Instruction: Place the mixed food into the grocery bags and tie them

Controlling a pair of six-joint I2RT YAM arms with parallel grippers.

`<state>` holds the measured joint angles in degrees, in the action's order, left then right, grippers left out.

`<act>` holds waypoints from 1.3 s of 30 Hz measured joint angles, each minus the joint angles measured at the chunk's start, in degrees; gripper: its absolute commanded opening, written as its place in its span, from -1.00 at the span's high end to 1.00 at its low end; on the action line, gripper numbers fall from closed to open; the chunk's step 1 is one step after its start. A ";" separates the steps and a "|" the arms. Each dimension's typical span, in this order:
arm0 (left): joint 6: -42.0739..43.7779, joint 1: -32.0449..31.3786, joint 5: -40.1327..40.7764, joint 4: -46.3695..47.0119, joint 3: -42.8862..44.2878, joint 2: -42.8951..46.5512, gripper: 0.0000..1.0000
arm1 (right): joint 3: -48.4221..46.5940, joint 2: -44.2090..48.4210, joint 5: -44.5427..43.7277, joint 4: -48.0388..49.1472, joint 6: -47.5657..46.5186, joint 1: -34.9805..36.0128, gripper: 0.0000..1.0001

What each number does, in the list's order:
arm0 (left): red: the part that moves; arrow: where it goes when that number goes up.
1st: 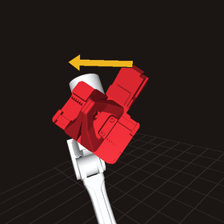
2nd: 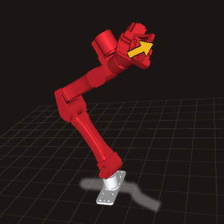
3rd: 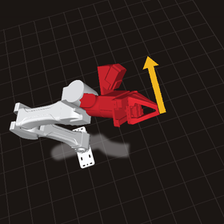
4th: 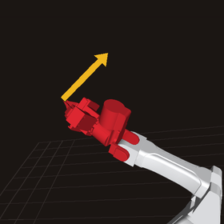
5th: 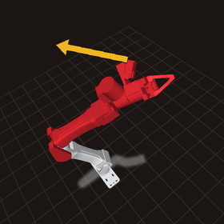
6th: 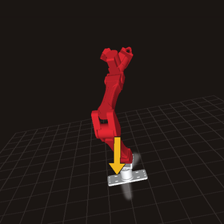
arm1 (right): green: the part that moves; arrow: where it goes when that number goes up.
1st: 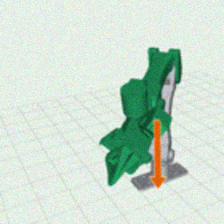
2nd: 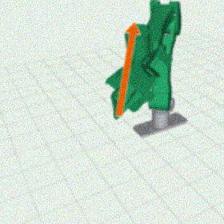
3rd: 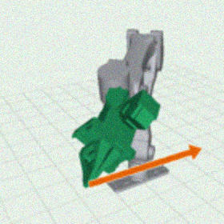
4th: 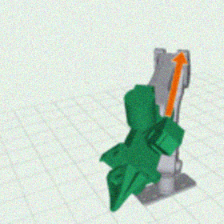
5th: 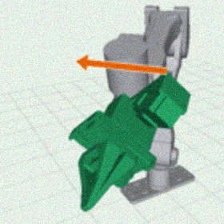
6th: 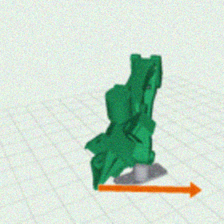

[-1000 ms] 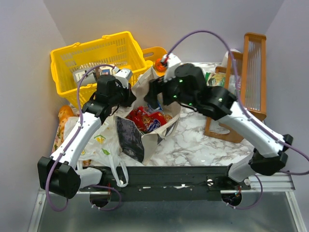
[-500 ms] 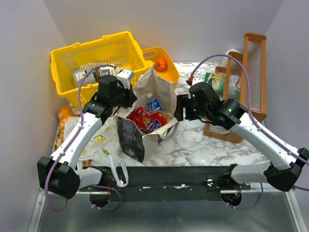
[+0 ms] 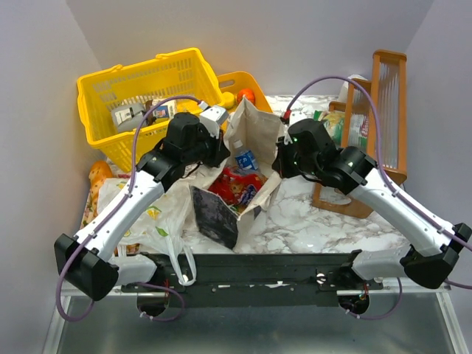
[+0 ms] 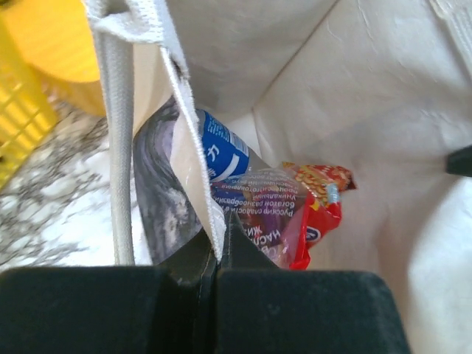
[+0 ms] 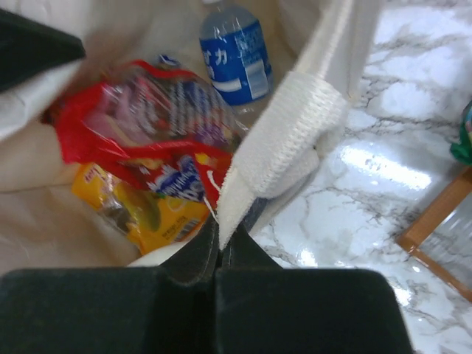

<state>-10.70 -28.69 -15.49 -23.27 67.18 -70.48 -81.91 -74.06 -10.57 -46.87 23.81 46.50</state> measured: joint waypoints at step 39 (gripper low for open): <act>-3.17 -10.34 5.29 -1.84 49.33 -34.01 1.00 | -36.28 -16.79 8.13 -1.57 -15.50 -26.45 0.99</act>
<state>-13.87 -39.03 -10.20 -25.10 116.51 -104.49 -118.19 -90.85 -2.44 -48.45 8.32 20.05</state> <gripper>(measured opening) 0.014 0.022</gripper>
